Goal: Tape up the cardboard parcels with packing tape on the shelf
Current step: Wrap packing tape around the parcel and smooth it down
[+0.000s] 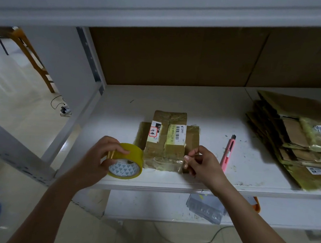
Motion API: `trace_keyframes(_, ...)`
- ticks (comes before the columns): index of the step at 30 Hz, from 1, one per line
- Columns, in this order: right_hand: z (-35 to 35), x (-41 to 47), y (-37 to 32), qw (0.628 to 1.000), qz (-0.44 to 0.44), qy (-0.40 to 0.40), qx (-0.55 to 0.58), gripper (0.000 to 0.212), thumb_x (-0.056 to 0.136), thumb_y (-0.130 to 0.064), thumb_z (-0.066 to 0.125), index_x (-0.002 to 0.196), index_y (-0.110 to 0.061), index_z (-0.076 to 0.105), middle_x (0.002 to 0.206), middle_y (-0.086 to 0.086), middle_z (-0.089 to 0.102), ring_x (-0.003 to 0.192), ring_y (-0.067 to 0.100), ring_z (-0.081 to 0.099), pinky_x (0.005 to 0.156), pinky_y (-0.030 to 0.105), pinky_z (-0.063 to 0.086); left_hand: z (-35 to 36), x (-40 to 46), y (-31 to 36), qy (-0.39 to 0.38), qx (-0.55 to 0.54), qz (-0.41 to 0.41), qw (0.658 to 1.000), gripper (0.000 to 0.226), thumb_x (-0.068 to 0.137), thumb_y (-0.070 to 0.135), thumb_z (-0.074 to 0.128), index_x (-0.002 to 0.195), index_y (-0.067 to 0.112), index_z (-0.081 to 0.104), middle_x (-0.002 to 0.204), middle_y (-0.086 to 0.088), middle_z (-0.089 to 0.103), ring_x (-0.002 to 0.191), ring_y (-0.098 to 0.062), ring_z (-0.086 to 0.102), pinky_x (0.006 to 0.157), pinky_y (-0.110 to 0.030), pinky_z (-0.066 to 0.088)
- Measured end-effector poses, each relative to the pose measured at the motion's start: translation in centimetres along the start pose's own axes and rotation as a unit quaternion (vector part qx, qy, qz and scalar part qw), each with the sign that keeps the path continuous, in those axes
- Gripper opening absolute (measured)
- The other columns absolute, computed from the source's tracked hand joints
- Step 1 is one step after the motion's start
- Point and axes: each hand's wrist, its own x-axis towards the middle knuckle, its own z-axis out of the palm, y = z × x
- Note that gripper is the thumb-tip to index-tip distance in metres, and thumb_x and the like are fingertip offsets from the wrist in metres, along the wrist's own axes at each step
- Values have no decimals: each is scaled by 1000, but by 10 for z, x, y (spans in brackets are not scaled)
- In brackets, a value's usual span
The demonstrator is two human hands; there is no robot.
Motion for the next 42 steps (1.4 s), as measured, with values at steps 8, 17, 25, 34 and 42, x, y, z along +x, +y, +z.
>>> trace_keyframes(8,-21,24,4,991,-57,109,-59,14,89,-12,69,82,-14,57,78,7,69,75,25,66,71,37,54,27,12,23,20,-3,-33,999,36,85,37,51,114,56,62,110,9,48,107,-10,52,86,-35,53)
trace_keyframes(17,-52,40,4,946,-76,193,-247,20,88,-31,71,100,-20,61,98,-13,61,75,14,59,70,29,43,46,31,46,-4,10,-97,995,45,88,4,68,110,42,60,107,8,46,107,-8,50,92,-31,52)
trace_keyframes(25,-44,6,11,954,-189,198,-123,34,93,-9,59,125,-21,62,110,-20,62,93,-3,62,78,-1,40,48,32,49,2,6,-128,992,44,88,3,67,109,42,59,107,6,47,108,-11,50,86,-18,48)
trace_keyframes(34,-33,-4,12,973,-132,13,-186,64,94,-28,61,151,-24,33,141,-19,40,133,-3,32,104,4,20,52,29,54,12,3,-139,990,51,86,1,69,104,47,57,107,5,47,109,-14,51,87,-23,51)
trace_keyframes(42,-18,-5,1,834,-268,-19,-482,68,95,-39,44,152,-7,26,161,8,19,150,19,11,119,32,-4,59,39,65,42,20,-147,988,29,90,19,67,96,45,55,111,-2,46,105,-6,48,75,-6,42)
